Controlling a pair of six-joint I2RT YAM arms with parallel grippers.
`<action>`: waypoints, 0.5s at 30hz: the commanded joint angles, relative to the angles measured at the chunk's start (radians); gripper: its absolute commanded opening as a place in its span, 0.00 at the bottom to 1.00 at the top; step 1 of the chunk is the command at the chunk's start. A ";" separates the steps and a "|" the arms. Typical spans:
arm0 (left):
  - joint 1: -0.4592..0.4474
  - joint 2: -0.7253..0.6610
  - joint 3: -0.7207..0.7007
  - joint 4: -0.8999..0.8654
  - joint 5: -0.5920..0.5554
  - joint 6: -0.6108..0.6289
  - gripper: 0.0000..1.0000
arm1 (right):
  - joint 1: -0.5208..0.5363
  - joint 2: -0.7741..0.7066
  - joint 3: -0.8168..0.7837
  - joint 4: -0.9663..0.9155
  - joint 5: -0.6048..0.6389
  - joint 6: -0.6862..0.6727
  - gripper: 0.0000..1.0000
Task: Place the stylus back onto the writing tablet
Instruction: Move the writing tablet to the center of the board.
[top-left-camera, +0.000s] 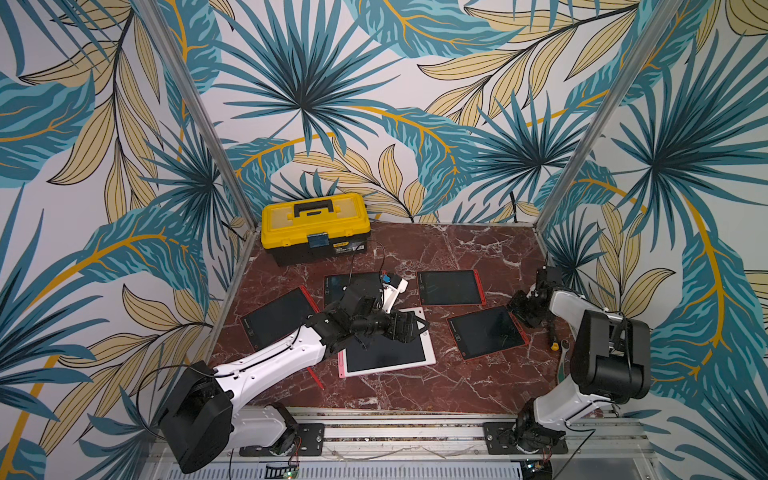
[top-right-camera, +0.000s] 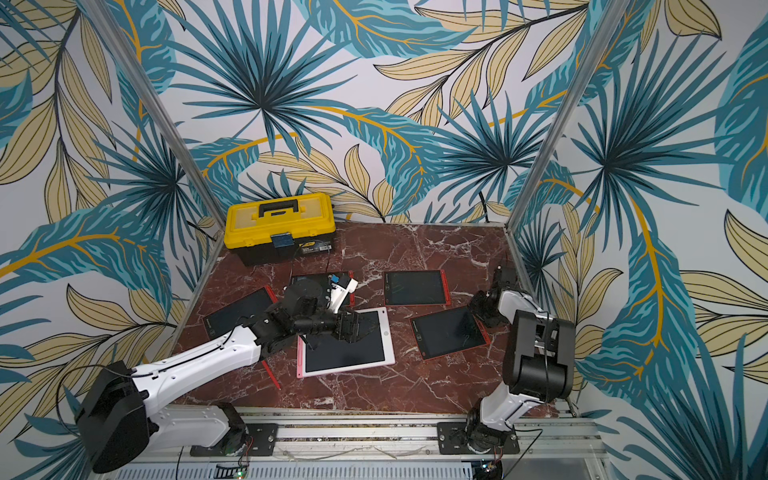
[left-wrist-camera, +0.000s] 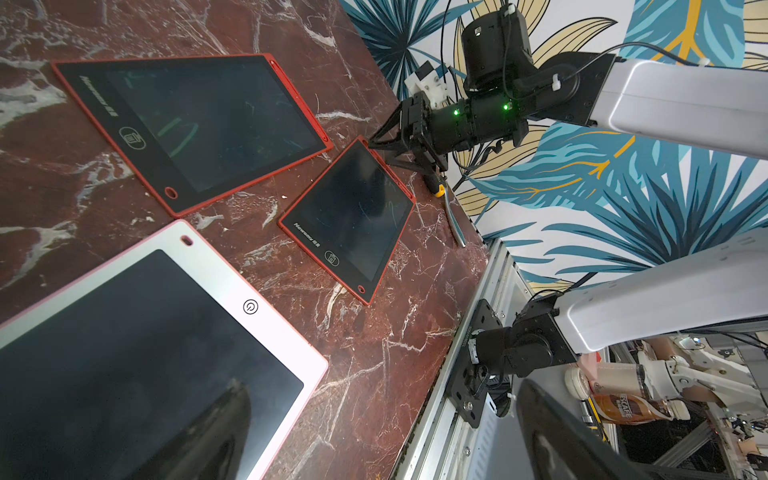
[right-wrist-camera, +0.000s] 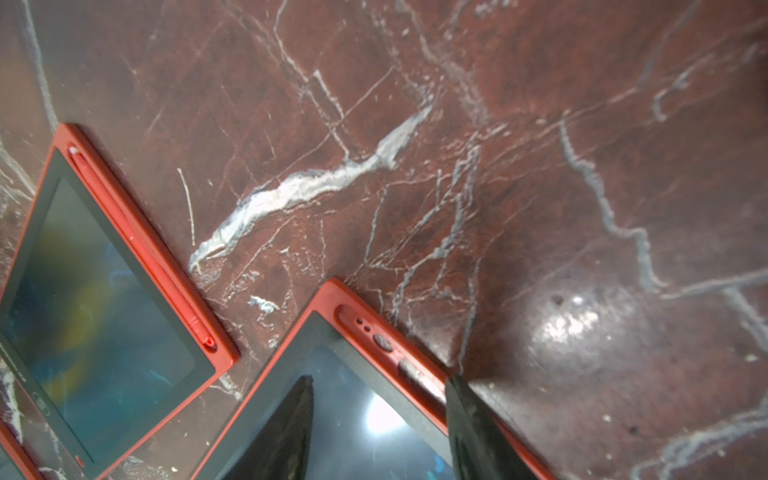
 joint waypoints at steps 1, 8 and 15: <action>-0.003 -0.009 -0.008 0.001 -0.012 0.002 1.00 | 0.006 0.003 -0.089 -0.075 -0.017 0.063 0.52; -0.003 0.000 0.005 0.001 -0.009 0.003 1.00 | 0.050 -0.091 -0.187 -0.048 -0.018 0.139 0.53; -0.003 0.000 0.003 0.001 -0.016 0.000 1.00 | 0.134 -0.149 -0.237 -0.036 -0.024 0.204 0.53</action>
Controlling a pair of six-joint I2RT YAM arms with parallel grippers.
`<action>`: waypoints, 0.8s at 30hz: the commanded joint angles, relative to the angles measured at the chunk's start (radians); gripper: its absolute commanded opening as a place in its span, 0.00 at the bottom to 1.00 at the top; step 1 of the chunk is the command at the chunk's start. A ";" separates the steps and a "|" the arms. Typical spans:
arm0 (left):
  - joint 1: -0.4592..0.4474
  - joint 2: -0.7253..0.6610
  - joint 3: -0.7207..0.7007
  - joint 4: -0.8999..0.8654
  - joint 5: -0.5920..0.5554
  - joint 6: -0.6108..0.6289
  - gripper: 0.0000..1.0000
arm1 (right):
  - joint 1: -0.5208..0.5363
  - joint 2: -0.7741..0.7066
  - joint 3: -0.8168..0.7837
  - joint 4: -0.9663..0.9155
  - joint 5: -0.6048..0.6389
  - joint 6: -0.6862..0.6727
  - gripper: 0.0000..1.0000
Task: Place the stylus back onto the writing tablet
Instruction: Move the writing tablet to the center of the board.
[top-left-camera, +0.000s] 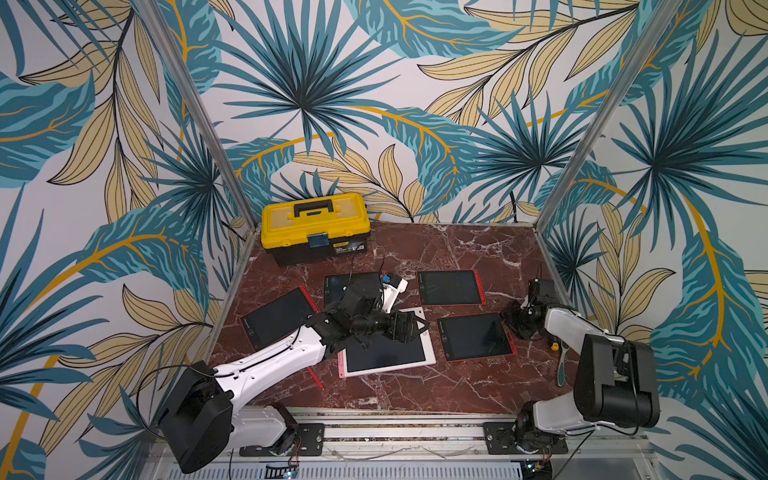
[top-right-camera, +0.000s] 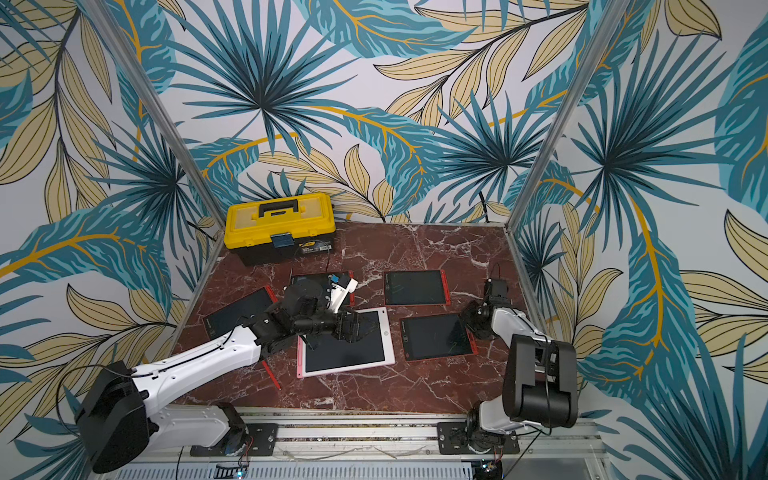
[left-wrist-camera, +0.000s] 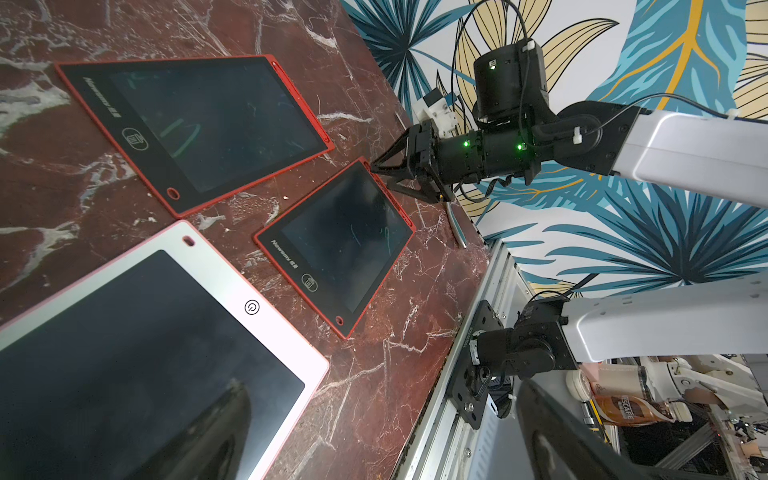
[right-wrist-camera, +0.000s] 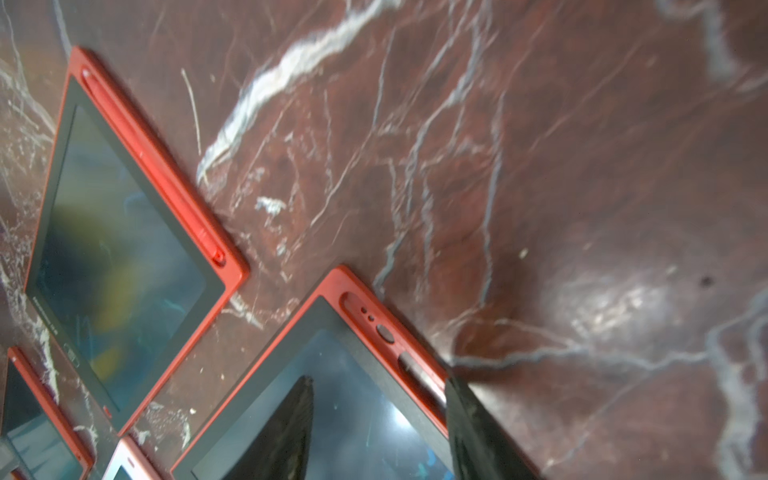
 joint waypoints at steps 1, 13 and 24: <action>-0.003 0.000 0.002 0.001 -0.015 -0.002 1.00 | 0.057 0.015 -0.062 -0.089 -0.012 0.071 0.52; 0.006 -0.016 0.003 -0.061 -0.098 -0.020 1.00 | 0.256 -0.101 -0.135 -0.064 0.038 0.239 0.52; 0.047 -0.128 0.033 -0.355 -0.321 -0.061 1.00 | 0.342 -0.176 -0.099 -0.093 0.193 0.231 0.52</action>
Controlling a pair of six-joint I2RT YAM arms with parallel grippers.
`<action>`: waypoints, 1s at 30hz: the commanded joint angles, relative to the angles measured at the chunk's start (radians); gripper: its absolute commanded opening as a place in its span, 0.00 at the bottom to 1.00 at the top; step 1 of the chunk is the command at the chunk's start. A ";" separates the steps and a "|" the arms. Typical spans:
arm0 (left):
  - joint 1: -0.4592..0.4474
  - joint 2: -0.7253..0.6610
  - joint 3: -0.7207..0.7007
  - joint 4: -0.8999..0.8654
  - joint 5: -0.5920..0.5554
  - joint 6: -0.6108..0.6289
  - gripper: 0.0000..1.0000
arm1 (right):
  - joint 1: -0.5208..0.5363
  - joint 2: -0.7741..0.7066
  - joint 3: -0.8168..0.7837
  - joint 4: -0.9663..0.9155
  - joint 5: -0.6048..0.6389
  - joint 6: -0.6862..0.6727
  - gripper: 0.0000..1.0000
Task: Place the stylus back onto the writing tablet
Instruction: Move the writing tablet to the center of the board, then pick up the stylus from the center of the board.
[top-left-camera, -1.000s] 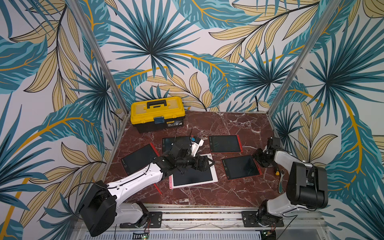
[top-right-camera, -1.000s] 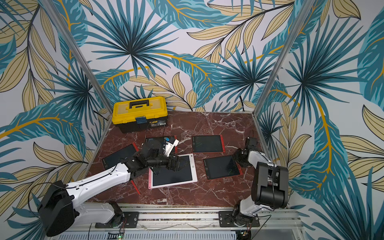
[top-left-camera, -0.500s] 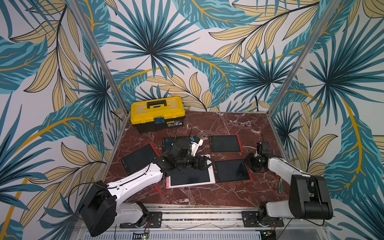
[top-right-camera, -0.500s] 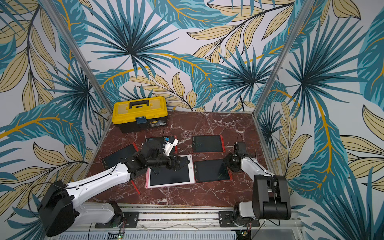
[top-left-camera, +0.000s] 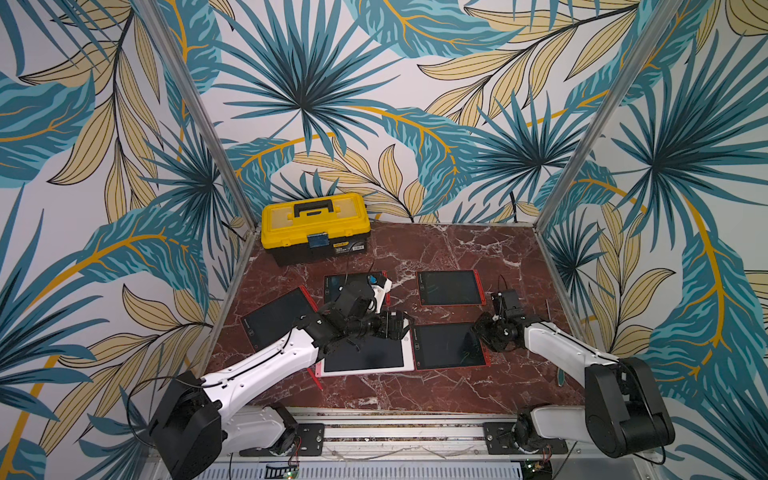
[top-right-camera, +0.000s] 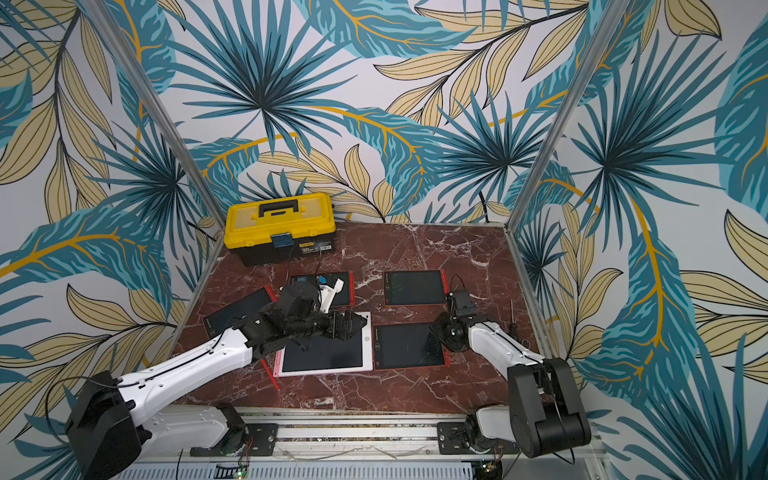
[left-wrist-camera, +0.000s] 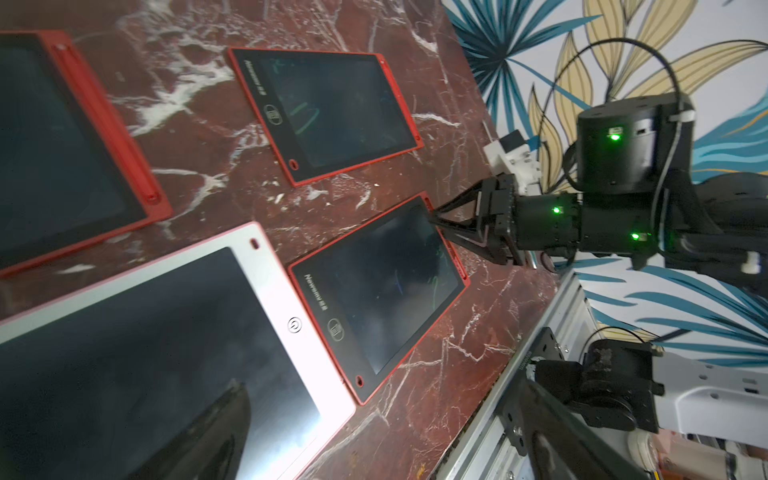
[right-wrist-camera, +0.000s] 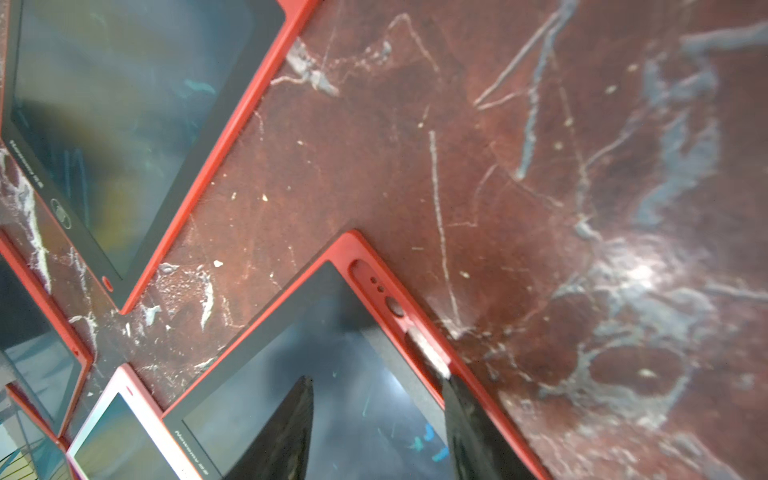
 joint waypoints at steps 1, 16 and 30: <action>0.023 -0.060 0.031 -0.155 -0.116 -0.028 1.00 | 0.005 -0.044 0.024 -0.077 0.103 -0.063 0.53; 0.212 -0.186 -0.045 -0.485 -0.252 -0.223 0.97 | 0.133 -0.189 0.154 -0.058 -0.156 -0.372 0.60; 0.434 -0.135 -0.186 -0.526 -0.237 -0.308 0.85 | 0.650 -0.019 0.431 -0.115 -0.081 -0.467 0.61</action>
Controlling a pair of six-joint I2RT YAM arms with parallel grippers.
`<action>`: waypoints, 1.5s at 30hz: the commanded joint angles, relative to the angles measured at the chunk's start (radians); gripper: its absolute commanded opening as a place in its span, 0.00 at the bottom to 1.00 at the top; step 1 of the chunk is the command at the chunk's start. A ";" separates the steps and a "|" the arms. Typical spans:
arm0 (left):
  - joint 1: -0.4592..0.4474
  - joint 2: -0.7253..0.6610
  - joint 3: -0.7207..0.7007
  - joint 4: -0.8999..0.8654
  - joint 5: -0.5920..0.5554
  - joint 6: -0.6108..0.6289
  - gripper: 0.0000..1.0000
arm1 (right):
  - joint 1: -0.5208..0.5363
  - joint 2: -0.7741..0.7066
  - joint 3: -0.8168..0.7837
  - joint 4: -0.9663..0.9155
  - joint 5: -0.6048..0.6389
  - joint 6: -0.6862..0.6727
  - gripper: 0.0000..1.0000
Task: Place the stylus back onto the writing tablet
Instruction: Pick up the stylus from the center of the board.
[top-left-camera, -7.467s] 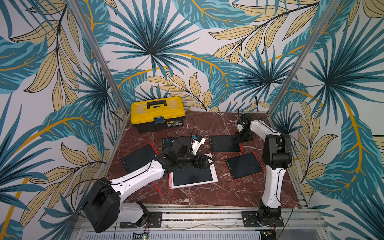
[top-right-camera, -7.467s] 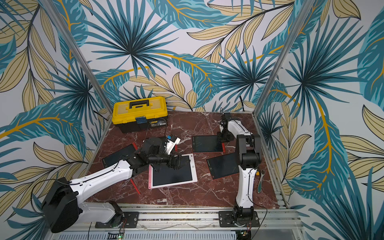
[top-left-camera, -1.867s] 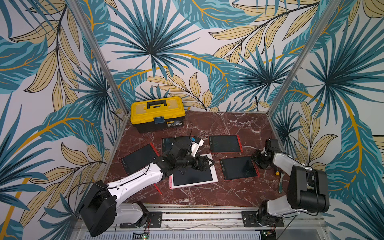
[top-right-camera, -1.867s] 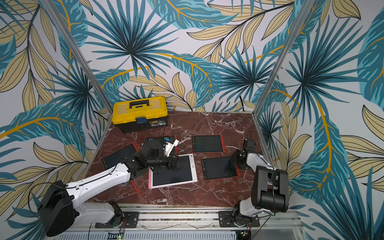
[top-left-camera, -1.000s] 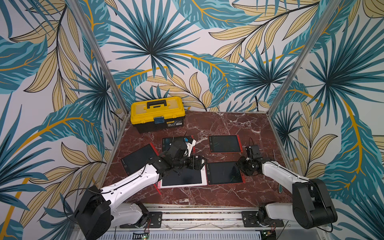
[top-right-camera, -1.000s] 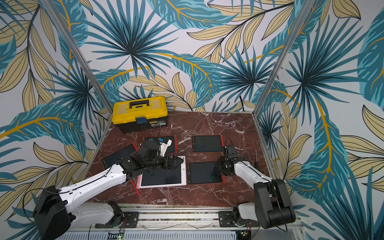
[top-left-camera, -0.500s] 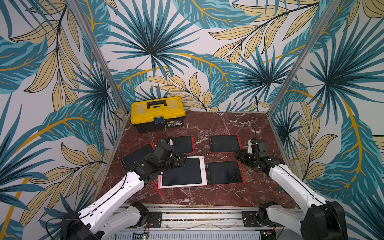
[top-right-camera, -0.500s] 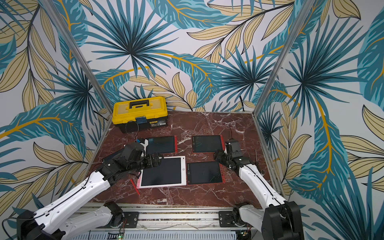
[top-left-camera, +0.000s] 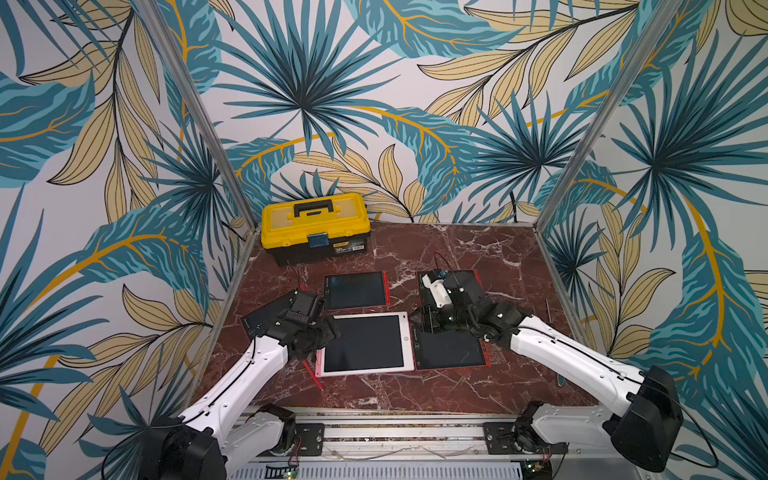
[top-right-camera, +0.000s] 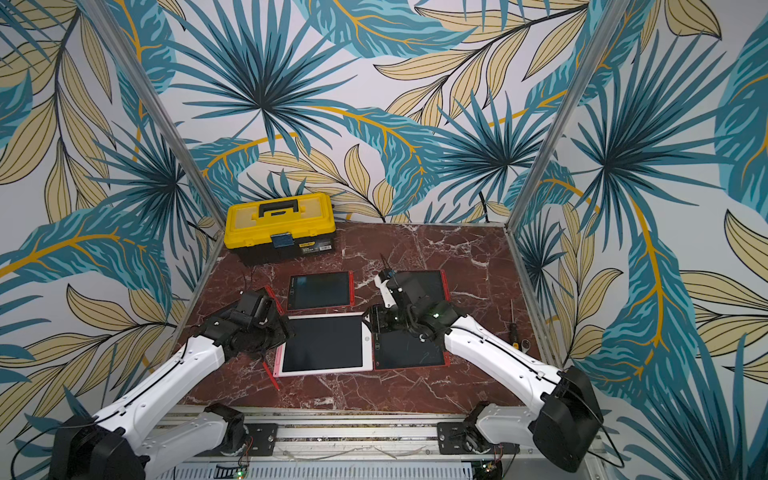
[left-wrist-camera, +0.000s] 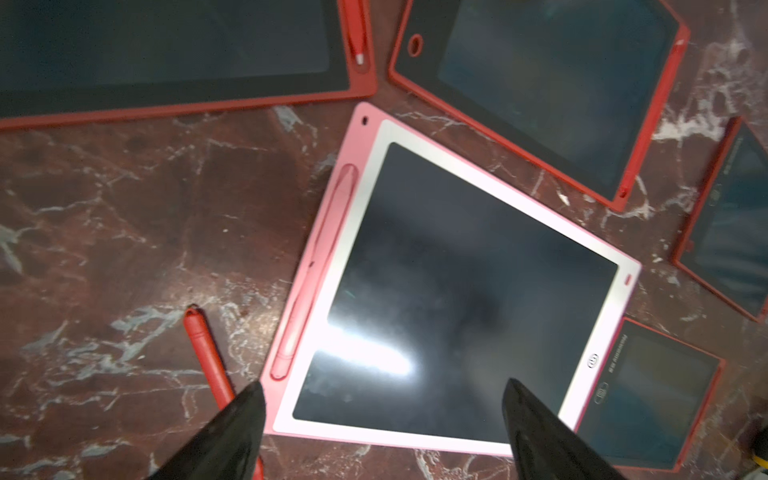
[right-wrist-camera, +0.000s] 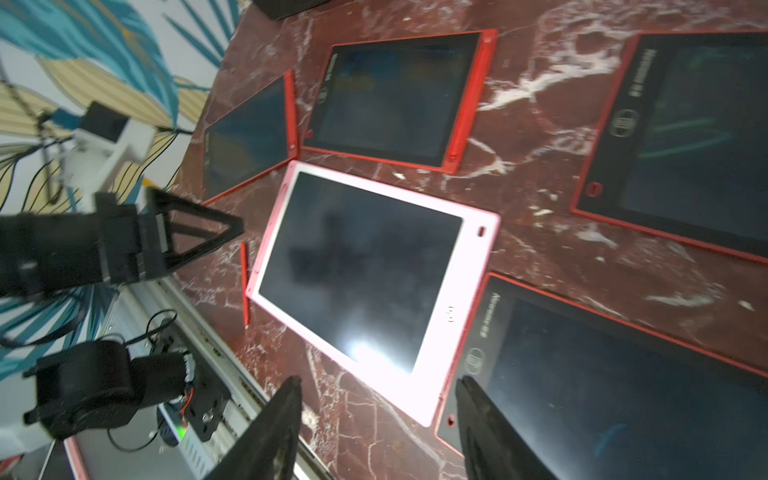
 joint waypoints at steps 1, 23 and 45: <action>0.025 0.003 -0.050 -0.034 -0.027 -0.044 0.80 | 0.078 0.030 0.039 -0.045 -0.001 -0.050 0.61; 0.076 0.165 -0.110 -0.074 -0.057 -0.083 0.46 | 0.168 0.077 0.039 0.005 -0.154 -0.082 0.98; 0.091 0.222 -0.086 -0.109 -0.067 -0.050 0.24 | 0.174 0.090 0.029 0.042 -0.109 -0.062 1.00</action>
